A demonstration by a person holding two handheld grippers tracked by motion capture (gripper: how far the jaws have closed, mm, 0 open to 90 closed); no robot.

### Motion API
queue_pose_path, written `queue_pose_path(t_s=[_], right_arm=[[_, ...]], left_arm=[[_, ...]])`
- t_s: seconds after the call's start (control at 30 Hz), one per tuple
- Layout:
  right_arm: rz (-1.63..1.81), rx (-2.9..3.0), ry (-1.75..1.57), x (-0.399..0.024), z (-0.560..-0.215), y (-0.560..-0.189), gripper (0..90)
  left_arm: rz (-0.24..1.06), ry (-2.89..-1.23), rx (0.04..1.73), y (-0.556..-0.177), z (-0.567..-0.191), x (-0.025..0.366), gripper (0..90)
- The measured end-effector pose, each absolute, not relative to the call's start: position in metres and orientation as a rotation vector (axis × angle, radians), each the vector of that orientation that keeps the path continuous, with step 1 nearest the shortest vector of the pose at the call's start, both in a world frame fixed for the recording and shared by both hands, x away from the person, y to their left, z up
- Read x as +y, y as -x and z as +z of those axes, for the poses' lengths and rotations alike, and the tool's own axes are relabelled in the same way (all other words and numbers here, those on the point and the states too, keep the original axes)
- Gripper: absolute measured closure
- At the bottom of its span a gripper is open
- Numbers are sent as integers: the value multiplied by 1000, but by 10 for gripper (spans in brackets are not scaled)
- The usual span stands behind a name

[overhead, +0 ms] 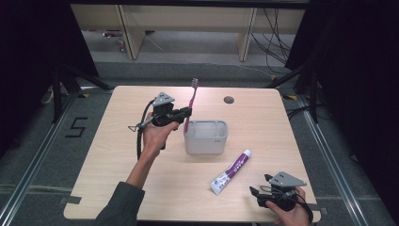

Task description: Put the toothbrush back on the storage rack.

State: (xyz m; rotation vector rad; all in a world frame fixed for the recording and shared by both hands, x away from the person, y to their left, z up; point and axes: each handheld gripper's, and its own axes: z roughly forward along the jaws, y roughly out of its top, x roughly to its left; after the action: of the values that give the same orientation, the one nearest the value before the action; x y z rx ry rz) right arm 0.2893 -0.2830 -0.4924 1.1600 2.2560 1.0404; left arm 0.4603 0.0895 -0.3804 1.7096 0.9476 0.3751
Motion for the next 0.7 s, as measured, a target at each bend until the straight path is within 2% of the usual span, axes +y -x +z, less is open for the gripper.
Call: queue_pose_path(t_s=[0.7], right_arm=[[1032,2272,-1127,-283,-492,-290,260]], left_arm=[[399,-1685,965,-470,-410,80,834]])
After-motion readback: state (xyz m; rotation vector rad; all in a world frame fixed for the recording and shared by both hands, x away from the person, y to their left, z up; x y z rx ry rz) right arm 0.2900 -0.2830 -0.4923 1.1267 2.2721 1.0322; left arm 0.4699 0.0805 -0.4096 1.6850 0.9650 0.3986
